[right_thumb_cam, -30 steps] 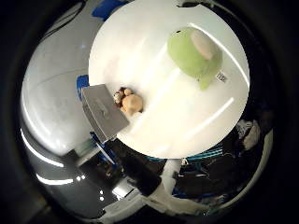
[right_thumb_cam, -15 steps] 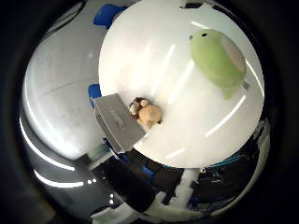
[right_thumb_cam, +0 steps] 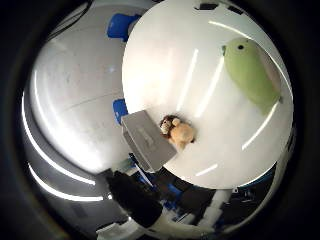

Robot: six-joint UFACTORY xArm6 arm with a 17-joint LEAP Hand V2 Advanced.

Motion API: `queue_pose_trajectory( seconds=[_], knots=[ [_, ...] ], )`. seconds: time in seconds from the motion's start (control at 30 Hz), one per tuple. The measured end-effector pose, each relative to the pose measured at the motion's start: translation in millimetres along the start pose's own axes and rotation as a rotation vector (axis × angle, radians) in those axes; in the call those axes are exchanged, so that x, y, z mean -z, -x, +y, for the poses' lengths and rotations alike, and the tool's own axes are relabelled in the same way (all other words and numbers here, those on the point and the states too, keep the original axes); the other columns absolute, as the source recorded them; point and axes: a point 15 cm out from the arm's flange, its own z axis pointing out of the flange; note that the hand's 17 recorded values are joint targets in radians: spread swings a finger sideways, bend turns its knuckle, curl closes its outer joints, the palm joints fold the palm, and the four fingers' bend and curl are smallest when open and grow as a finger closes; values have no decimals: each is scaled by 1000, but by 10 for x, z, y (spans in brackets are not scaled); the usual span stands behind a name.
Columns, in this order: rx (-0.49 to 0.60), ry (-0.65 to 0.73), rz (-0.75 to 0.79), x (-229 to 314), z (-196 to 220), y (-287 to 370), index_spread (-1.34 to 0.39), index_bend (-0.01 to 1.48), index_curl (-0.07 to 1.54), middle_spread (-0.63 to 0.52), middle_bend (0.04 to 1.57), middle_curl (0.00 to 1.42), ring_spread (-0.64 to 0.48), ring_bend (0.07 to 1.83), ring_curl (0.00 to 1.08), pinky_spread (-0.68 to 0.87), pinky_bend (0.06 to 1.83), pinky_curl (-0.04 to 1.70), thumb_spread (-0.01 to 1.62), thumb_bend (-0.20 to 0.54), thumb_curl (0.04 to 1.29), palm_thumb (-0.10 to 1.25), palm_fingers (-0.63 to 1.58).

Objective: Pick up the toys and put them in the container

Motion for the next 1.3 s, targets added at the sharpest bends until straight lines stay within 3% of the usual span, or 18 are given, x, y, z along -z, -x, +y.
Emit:
queue_pose_trajectory(
  seconds=[0.2, 0.63, 1.3],
  knots=[
    [22, 17, 107, -46, -76, -151, -163, 171, 318, 224, 187, 302, 324, 234, 244, 508, 429, 273, 1190, -17, 200, 187, 96],
    [58, -9, 174, -104, -262, -27, -179, 163, 301, 227, 188, 303, 324, 235, 254, 506, 425, 293, 1136, -20, 227, 220, 81],
    [83, 74, 282, -608, -399, 86, -192, 160, 279, 230, 190, 298, 335, 267, 261, 511, 482, 313, 1073, -23, 250, 264, 48]
  ],
)
